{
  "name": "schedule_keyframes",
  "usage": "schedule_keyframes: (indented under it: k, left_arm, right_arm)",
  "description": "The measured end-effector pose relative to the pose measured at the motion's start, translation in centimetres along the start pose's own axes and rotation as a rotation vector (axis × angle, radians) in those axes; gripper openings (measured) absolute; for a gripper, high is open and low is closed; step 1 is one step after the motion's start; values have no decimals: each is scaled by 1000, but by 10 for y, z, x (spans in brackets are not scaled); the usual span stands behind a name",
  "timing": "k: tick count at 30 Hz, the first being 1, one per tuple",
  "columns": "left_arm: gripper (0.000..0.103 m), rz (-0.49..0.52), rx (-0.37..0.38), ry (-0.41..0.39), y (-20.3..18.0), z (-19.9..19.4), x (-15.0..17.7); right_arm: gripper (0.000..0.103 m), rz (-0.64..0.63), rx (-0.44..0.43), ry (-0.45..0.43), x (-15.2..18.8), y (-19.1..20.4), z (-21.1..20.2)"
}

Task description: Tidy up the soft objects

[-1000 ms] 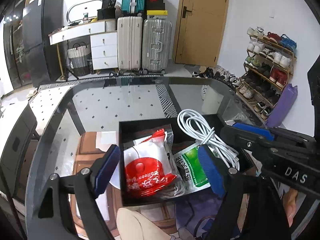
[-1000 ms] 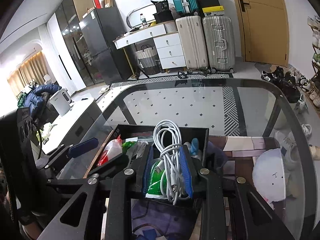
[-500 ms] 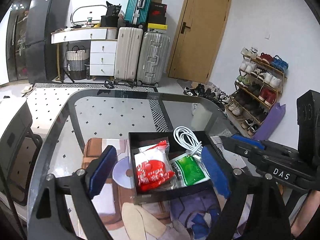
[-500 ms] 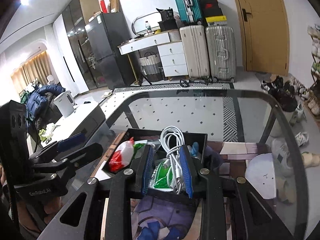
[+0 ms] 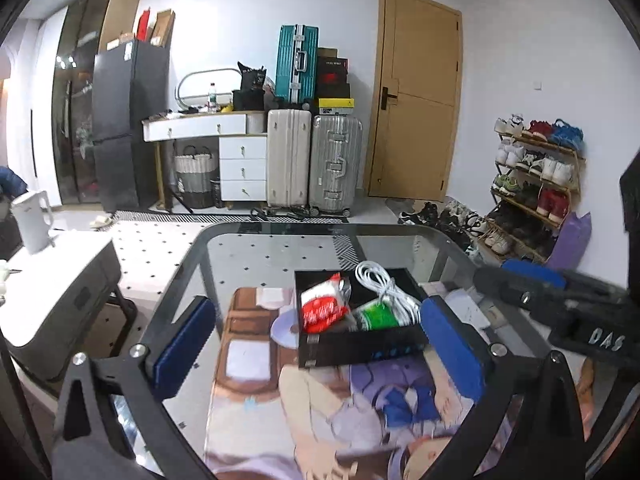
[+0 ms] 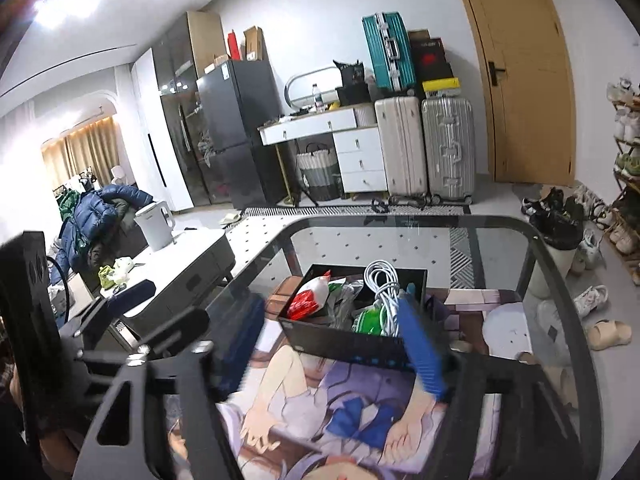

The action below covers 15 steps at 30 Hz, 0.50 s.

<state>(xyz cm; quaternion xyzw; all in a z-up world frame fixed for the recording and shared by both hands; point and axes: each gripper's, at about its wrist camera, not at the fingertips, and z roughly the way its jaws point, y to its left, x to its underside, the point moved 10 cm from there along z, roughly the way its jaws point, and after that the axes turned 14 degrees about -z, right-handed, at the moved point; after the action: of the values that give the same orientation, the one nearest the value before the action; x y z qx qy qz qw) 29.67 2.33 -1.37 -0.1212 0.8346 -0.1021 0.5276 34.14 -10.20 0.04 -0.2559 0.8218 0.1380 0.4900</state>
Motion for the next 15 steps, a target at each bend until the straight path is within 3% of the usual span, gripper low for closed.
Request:
schedule_keyframes:
  k: [10,15]
  left_arm:
    - [103,11,22,7,6,-55,46]
    - [103,14,15,-2,17,-79,61]
  right_arm:
    - [99,-26,96,-113,39,32,-91]
    - [101,-48,127,-137,70,51,-123]
